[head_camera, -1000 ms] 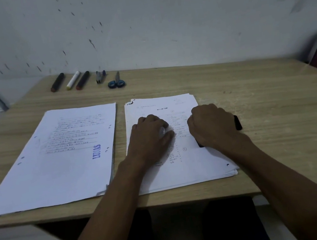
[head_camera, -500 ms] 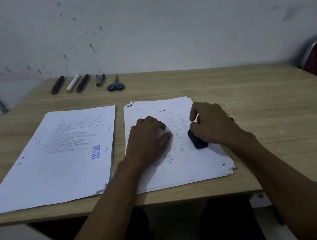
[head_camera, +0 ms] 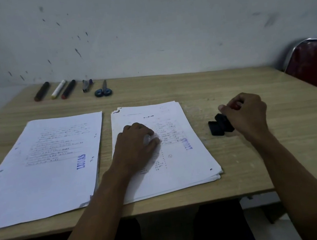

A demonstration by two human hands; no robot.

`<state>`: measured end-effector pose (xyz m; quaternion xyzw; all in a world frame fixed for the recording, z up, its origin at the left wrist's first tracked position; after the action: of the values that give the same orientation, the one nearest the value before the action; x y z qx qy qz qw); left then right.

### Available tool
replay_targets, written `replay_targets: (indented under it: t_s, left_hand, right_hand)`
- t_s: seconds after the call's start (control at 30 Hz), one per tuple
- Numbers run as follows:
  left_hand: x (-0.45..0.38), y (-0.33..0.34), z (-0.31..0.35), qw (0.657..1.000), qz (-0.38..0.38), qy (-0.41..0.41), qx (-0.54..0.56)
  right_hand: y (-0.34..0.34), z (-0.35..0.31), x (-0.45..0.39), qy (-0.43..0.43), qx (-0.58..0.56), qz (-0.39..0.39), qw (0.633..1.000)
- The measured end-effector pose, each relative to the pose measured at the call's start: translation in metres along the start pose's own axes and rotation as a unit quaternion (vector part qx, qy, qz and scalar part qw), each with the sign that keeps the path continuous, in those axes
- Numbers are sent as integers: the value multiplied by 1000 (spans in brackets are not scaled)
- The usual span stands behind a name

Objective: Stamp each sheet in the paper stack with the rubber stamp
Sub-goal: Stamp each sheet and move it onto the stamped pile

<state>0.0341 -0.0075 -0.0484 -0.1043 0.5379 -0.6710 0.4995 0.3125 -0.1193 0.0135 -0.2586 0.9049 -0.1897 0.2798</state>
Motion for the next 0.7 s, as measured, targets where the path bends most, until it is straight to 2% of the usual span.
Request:
replay_targets:
  t_s: [0.27, 0.7]
  left_hand:
    - [1, -1, 2, 1000, 10, 6, 2]
    - [0, 3, -2, 1000, 7, 9, -6]
  right_hand:
    - [23, 5, -7, 4, 28, -31, 999]
    - [42, 0, -1, -39, 101, -27, 994]
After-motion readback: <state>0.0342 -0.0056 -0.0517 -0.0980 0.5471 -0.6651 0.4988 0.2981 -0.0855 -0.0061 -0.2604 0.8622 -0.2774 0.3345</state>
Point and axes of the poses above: each hand's wrist, its own x-axis away from the middle knuckle, its own y-axis out of the palm, z = x × y, the point moved 8 cm from there along -x, towards the middle knuckle, and after that the axes turned 3 degrees about -x, right-handed, at the moved point
